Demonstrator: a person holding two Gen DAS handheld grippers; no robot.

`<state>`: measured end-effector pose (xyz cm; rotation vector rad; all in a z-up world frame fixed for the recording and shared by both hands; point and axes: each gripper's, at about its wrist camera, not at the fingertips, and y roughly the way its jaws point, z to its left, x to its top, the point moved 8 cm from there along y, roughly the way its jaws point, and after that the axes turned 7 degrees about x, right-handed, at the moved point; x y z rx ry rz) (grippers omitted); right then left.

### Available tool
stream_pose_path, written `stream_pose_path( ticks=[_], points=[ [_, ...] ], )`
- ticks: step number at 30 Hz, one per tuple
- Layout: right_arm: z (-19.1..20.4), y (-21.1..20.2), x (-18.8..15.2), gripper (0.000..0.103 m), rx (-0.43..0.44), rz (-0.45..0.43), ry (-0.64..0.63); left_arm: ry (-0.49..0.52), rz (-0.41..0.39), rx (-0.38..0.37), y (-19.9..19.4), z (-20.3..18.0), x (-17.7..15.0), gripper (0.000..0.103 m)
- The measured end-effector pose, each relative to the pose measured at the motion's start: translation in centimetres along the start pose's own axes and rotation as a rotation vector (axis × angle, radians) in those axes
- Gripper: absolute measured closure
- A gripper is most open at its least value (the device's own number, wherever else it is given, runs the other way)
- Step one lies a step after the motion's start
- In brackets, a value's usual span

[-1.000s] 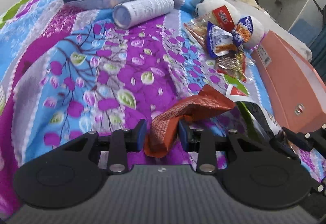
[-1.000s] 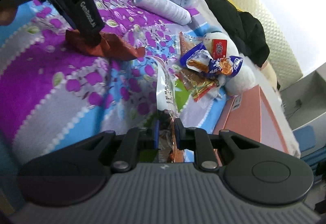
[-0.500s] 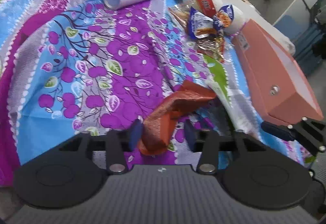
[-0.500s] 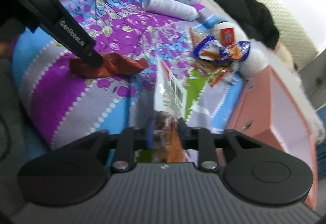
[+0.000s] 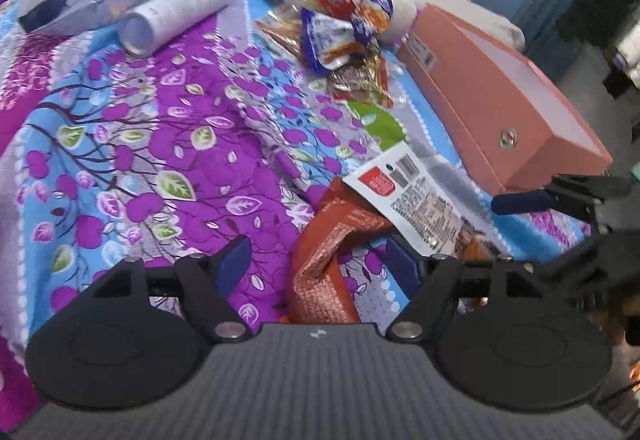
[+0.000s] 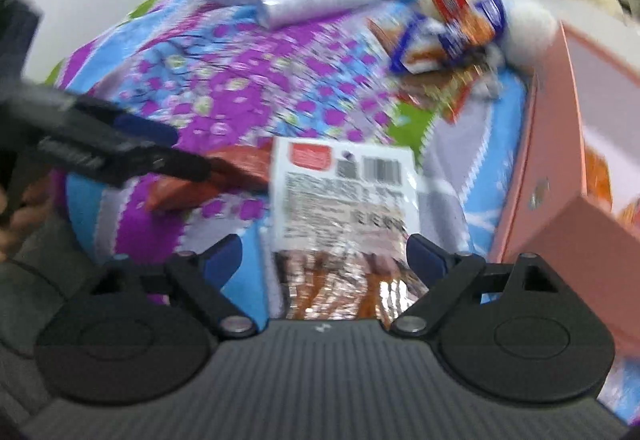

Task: Organize snacks
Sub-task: 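Lift the red wrapper with the left gripper while the right gripper lifts the shrimp strip bag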

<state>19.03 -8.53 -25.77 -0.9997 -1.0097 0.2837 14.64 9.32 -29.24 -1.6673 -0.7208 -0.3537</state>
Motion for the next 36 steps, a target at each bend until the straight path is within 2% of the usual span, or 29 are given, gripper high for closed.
stream_pose_path(
  ticks=[4,10,13,17,20,22,24,26,28,30,31,34,36],
  points=[
    [-1.9,1.7,-1.0,0.012,0.038,0.038,0.119,0.021,0.02,0.013,1.3,-0.2,-0.6,0.026],
    [-2.7,3.0,-2.1,0.01,0.032,0.049,0.193,-0.003,0.013,0.014,1.8,0.0,-1.0,0.032],
    [-2.6,3.3,-2.3,0.01,0.018,0.045,0.186,-0.016,0.004,0.01,2.0,0.1,-0.8,0.033],
    [-2.3,3.7,-2.3,0.01,-0.001,0.051,0.16,-0.028,-0.002,0.017,2.3,0.1,-0.6,0.042],
    [-2.2,4.1,-2.6,0.012,-0.018,0.056,0.135,-0.021,-0.01,0.013,2.5,-0.4,-0.6,0.042],
    [-1.9,4.0,-2.5,0.018,-0.027,0.061,0.127,-0.001,-0.013,0.022,2.6,-0.8,-0.6,0.042],
    [-1.6,3.8,-2.2,0.026,-0.036,0.066,0.122,-0.002,-0.012,0.02,2.7,-1.0,-0.6,0.047],
    [-1.3,3.5,-2.2,0.037,-0.046,0.067,0.115,-0.018,-0.007,0.024,2.8,-1.0,-0.5,0.054],
    [-1.0,3.2,-2.1,0.043,-0.066,0.069,0.102,-0.033,-0.019,0.041,2.6,-0.9,-0.3,0.064],
    [-0.9,3.0,-2.0,0.048,-0.072,0.067,0.109,-0.043,-0.017,0.053,2.5,-0.7,-0.1,0.066],
    [-1.0,2.8,-2.0,0.054,-0.074,0.064,0.116,-0.051,-0.011,0.057,2.5,-0.5,0.1,0.07],
    [-1.5,1.8,-1.7,0.063,-0.081,0.037,0.163,-0.06,-0.007,0.061,2.1,-0.6,0.6,0.07],
    [-1.8,0.9,-1.3,0.064,-0.085,0.012,0.193,-0.062,-0.008,0.075,1.8,-0.8,1.0,0.07]
  ],
)
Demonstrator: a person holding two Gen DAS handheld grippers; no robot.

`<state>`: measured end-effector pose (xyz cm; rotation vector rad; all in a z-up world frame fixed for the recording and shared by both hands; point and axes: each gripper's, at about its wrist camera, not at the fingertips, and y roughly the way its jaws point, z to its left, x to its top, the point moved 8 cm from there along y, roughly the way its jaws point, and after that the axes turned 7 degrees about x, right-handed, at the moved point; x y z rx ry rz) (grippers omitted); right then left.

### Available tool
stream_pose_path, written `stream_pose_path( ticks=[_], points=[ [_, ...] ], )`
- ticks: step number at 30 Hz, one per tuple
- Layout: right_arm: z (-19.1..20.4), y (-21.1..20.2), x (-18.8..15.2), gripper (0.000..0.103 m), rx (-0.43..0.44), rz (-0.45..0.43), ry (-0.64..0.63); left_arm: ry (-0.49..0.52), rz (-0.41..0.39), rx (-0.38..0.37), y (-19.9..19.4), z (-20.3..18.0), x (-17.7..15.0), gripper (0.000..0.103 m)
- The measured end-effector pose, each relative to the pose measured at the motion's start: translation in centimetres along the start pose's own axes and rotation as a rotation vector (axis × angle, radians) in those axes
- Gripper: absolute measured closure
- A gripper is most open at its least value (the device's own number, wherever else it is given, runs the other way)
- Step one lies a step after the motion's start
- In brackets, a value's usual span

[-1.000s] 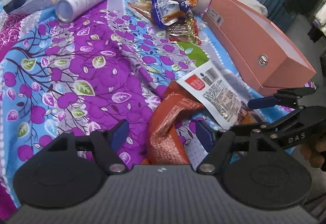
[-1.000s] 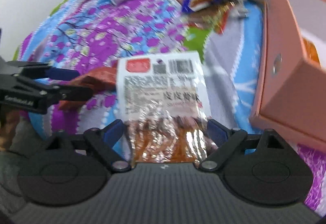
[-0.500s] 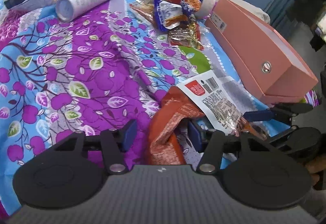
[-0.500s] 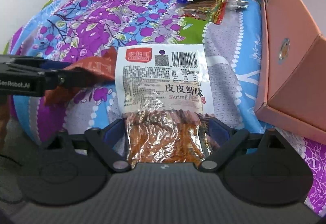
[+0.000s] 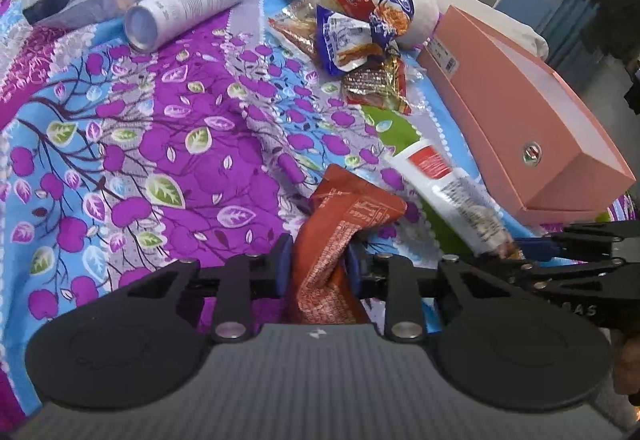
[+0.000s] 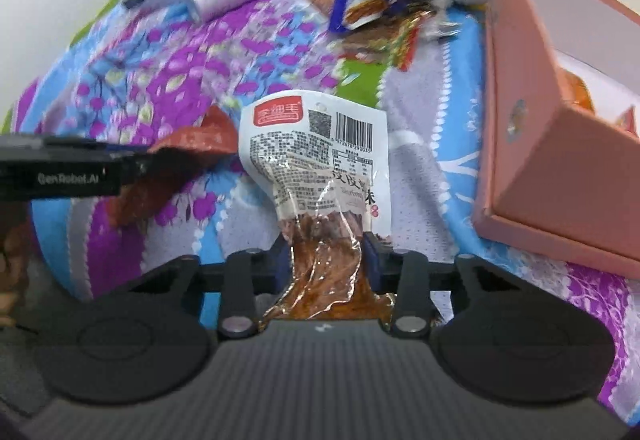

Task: Organize snacks
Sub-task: 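Lift the red wrapper with the left gripper while the right gripper lifts the shrimp strip bag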

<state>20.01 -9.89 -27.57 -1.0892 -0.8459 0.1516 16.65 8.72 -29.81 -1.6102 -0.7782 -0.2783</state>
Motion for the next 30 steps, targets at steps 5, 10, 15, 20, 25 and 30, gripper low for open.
stream_pose_path(
  ticks=[5,10,15,20,25,30],
  points=[
    [-0.3,-2.2,1.1,0.065,-0.024,-0.046,0.012,-0.061,0.011,0.001,-1.0,-0.5,1.2,0.07],
    [-1.0,-5.1,2.4,0.065,-0.029,-0.103,0.057,-0.114,-0.015,-0.009,-3.1,-1.5,4.0,0.07],
    [-1.5,-9.1,4.6,0.065,-0.035,-0.176,0.089,-0.112,-0.038,-0.033,-5.9,-4.0,8.6,0.07],
    [-2.9,-12.6,7.0,0.065,-0.026,-0.232,0.142,-0.011,-0.031,-0.07,-8.5,-8.9,12.0,0.07],
    [-4.5,-15.7,8.6,0.065,-0.053,-0.269,0.173,0.126,0.07,-0.113,-9.9,-15.0,13.3,0.07],
    [-6.8,-18.8,8.5,0.065,-0.074,-0.29,0.214,0.171,0.185,-0.129,-10.2,-18.8,13.5,0.07]
  ],
)
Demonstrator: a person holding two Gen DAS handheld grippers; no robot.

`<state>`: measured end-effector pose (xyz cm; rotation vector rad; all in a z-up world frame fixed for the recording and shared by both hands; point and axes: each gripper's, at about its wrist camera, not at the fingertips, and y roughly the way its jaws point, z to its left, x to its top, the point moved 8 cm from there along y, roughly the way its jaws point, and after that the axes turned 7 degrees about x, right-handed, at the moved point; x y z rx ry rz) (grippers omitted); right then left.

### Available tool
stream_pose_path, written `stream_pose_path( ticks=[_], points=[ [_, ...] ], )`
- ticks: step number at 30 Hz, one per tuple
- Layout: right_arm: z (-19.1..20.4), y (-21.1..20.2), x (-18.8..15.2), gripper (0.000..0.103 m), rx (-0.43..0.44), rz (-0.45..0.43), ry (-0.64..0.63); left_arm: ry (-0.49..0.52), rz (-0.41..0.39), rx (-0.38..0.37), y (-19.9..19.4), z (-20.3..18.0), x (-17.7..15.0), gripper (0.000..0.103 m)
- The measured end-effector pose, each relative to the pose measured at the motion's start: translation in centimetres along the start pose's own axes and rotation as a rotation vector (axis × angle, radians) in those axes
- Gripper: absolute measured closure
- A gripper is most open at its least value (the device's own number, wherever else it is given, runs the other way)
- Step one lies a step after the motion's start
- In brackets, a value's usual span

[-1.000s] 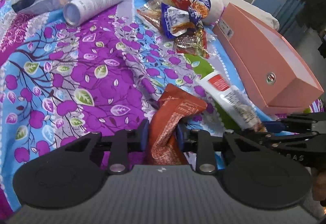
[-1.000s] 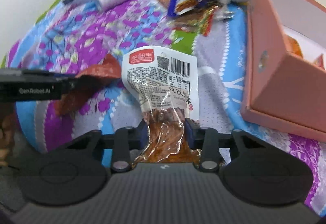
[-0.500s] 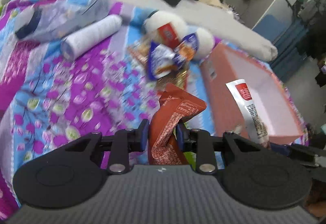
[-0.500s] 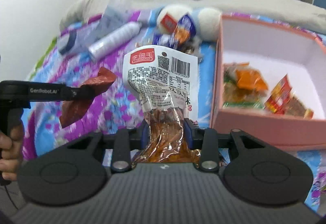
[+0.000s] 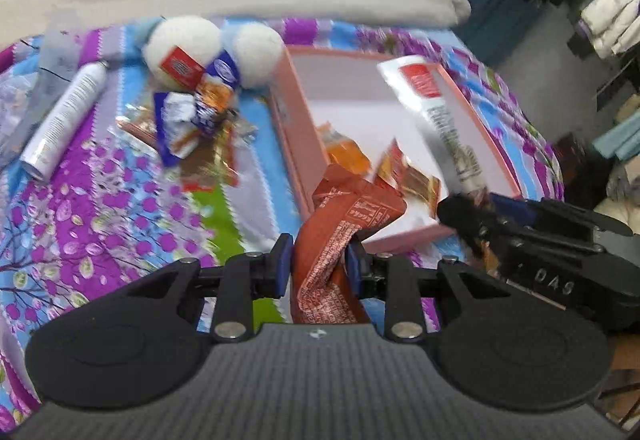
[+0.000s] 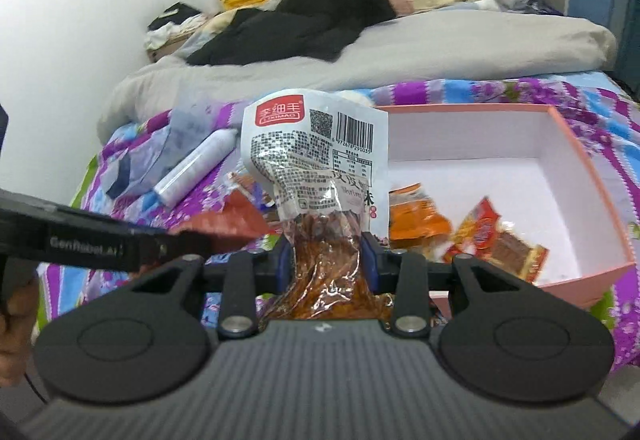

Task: Organize snacks
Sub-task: 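Lift the red wrapper with the left gripper while the right gripper lifts the shrimp strip bag, then lower both snacks into the pink box and open both grippers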

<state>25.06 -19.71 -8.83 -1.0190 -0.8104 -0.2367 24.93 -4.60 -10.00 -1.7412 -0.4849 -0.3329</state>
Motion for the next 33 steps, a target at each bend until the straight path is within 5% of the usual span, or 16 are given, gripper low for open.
stream_pose_path(
  ticks=[4,10,16,21,33],
  points=[
    [-3.0,-1.9,0.3,0.065,-0.034,-0.009,0.06,-0.016,0.059,0.012,0.6,-1.6,0.8,0.07],
    [-8.5,-4.5,-0.3,0.065,-0.141,-0.021,0.125,0.013,0.029,0.059,1.9,-4.2,3.8,0.07],
    [-12.8,-5.5,-1.0,0.065,-0.194,-0.031,0.193,0.024,-0.014,0.012,3.9,-7.8,7.7,0.07],
    [-14.8,-4.5,-1.2,0.065,-0.21,-0.031,0.19,-0.024,-0.022,-0.047,7.7,-9.5,9.9,0.07],
    [-19.5,1.3,0.2,0.065,-0.182,-0.031,0.184,-0.079,0.105,-0.014,18.3,-7.8,12.1,0.07]
  ],
)
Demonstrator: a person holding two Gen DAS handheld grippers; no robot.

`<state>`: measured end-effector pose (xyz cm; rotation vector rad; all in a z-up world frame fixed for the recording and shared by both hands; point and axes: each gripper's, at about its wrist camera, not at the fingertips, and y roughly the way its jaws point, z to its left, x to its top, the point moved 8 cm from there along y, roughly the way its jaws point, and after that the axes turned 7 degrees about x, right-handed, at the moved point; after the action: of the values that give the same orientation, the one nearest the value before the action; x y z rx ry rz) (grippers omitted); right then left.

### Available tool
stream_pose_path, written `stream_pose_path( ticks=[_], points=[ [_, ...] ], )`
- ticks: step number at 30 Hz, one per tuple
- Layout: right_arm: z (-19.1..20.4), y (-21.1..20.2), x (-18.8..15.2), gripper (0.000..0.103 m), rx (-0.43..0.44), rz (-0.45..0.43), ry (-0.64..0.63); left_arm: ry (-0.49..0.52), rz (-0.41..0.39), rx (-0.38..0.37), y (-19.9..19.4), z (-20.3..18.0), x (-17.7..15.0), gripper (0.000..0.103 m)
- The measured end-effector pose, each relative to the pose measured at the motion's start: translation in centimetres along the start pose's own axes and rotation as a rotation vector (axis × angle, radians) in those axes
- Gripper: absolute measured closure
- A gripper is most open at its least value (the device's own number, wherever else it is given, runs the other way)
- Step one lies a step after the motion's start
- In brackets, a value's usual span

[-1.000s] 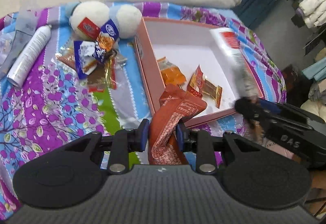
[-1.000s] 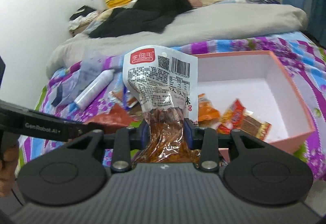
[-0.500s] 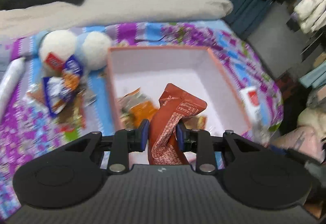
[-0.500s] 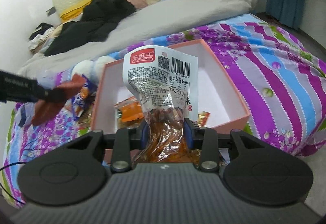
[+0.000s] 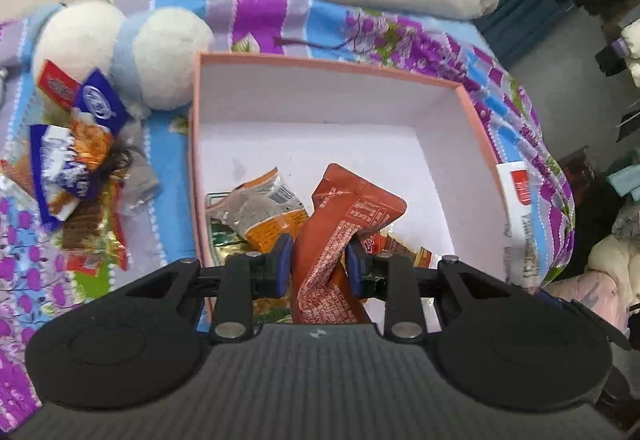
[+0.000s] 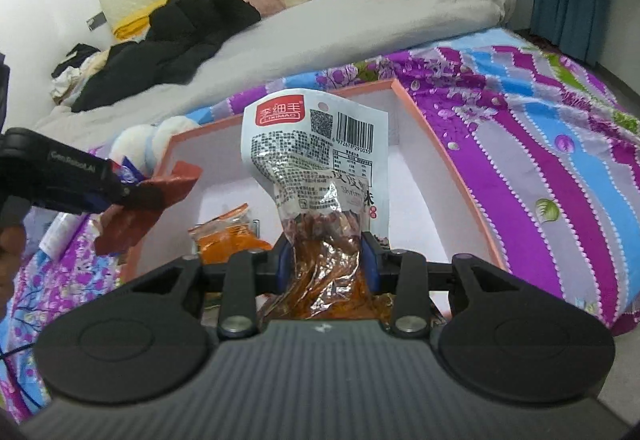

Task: Organize snacks
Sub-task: 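Lower both snacks into the pink box and open both grippers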

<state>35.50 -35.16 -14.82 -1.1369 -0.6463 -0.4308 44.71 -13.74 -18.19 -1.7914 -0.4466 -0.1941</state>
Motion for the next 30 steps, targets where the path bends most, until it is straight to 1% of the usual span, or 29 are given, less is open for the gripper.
stream_pose_path(
  ticks=[2,4,6,9,10,11,13,14,15,16,17,18,23,25,27,30],
  points=[
    [-0.6,1.3,-0.1,0.065,0.002,0.02,0.01,0.021,0.001,0.003,1.4,-0.5,0.5,0.07],
    [-0.9,2.5,0.0,0.064,0.0,0.032,-0.002,0.023,0.019,-0.005,2.8,-1.0,1.0,0.07],
    [-1.5,3.8,0.1,0.064,0.0,0.053,-0.002,0.026,0.029,0.004,4.0,-1.4,1.3,0.07],
    [-2.4,5.4,0.1,0.063,-0.022,0.07,-0.002,0.054,0.033,0.018,5.3,-2.0,1.7,0.07],
    [-2.7,5.8,0.0,0.06,-0.021,0.074,0.004,0.056,0.036,0.022,5.6,-2.1,1.8,0.07],
    [-3.0,6.1,0.0,0.053,-0.018,0.076,0.015,0.053,0.043,0.024,5.9,-2.0,1.9,0.07],
    [-3.4,6.4,-0.2,0.051,-0.014,0.078,0.029,0.057,0.059,0.021,6.3,-2.0,2.0,0.07],
    [-3.6,6.6,-0.3,0.049,-0.016,0.083,0.032,0.062,0.06,0.024,6.4,-2.0,2.1,0.067],
    [-3.7,6.7,-0.5,0.049,-0.013,0.091,0.038,0.061,0.065,0.027,6.5,-1.8,2.2,0.063],
    [-3.8,6.8,-0.6,0.049,-0.01,0.098,0.045,0.053,0.072,0.032,6.6,-1.6,2.4,0.051],
    [-3.9,6.8,-0.7,0.049,-0.009,0.103,0.05,0.039,0.066,0.039,6.5,-1.4,2.5,0.043],
    [-4.0,6.8,-0.7,0.049,-0.011,0.103,0.051,0.033,0.054,0.042,6.1,-1.1,2.6,0.041],
    [-3.9,5.8,-0.9,0.048,-0.028,0.087,0.074,0.042,0.008,0.033,4.1,-1.2,2.9,0.041],
    [-3.5,5.2,-1.0,0.048,-0.018,0.083,0.074,0.043,-0.011,0.024,2.6,-1.1,2.8,0.041],
    [-2.9,4.1,-1.0,0.049,-0.007,0.061,0.064,0.046,-0.037,0.022,0.8,-0.9,2.7,0.041],
    [-2.1,2.5,-1.0,0.049,-0.006,0.036,0.06,0.022,-0.08,0.017,-2.0,-0.1,2.5,0.041]
  ],
)
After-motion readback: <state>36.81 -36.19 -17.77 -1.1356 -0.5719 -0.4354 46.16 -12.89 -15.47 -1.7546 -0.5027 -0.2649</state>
